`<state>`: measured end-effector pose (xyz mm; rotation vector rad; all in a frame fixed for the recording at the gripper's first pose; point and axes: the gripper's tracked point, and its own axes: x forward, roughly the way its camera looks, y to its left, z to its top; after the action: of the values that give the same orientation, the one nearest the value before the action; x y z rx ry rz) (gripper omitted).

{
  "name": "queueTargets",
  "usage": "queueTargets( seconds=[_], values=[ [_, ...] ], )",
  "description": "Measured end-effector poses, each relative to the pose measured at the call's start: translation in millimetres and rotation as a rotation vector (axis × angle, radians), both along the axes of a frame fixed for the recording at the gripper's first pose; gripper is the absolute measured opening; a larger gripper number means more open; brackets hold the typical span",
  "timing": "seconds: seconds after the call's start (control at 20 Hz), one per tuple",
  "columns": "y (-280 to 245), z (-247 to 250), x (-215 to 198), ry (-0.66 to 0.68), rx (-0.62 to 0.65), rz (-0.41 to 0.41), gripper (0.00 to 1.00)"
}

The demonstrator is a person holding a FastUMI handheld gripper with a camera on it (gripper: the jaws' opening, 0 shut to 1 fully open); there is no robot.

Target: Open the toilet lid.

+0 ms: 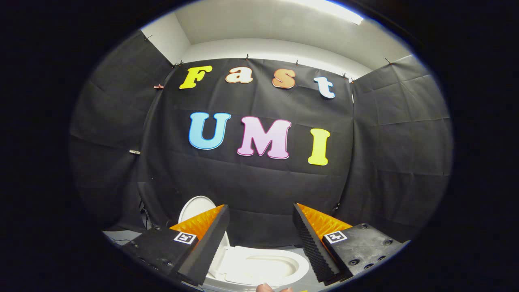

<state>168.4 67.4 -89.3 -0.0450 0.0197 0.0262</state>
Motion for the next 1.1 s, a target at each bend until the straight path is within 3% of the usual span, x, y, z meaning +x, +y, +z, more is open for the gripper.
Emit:
queueTargets(
  seconds=[0.45,1.1],
  values=[
    [-55,23,-32,-0.03,-0.005,-0.031,0.98],
    [-78,47,-63,-0.058,0.05,-0.067,0.98]
  ],
)
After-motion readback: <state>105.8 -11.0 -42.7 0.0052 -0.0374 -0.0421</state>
